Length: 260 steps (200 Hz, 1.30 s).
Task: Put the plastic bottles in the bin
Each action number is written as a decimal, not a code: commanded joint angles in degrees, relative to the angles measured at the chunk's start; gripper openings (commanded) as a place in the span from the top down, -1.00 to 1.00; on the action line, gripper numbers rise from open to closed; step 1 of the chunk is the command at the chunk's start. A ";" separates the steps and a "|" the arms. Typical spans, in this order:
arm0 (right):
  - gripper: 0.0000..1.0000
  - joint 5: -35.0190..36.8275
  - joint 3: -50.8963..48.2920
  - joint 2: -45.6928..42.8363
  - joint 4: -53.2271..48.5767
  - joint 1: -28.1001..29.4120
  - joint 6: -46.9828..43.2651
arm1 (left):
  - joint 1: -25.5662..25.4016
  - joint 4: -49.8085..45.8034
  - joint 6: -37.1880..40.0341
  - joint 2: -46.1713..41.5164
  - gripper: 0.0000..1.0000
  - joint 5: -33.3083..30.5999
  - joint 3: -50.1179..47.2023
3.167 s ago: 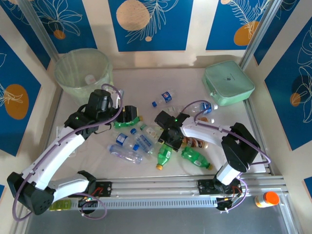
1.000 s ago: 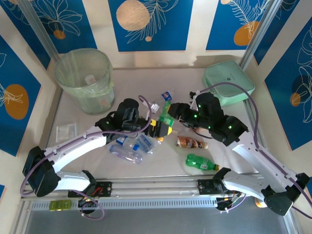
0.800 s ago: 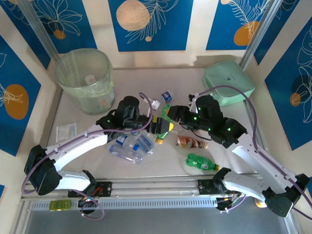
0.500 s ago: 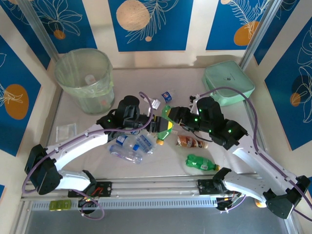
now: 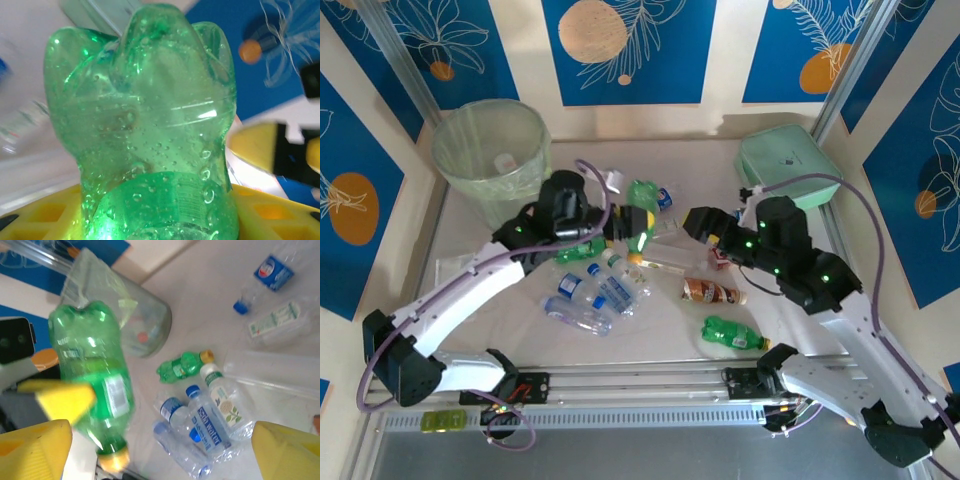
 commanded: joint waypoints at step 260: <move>-0.79 0.85 -2.79 -2.20 -8.39 -5.75 -3.79 | 42.73 -30.57 -24.94 36.95 0.01 -18.97 43.10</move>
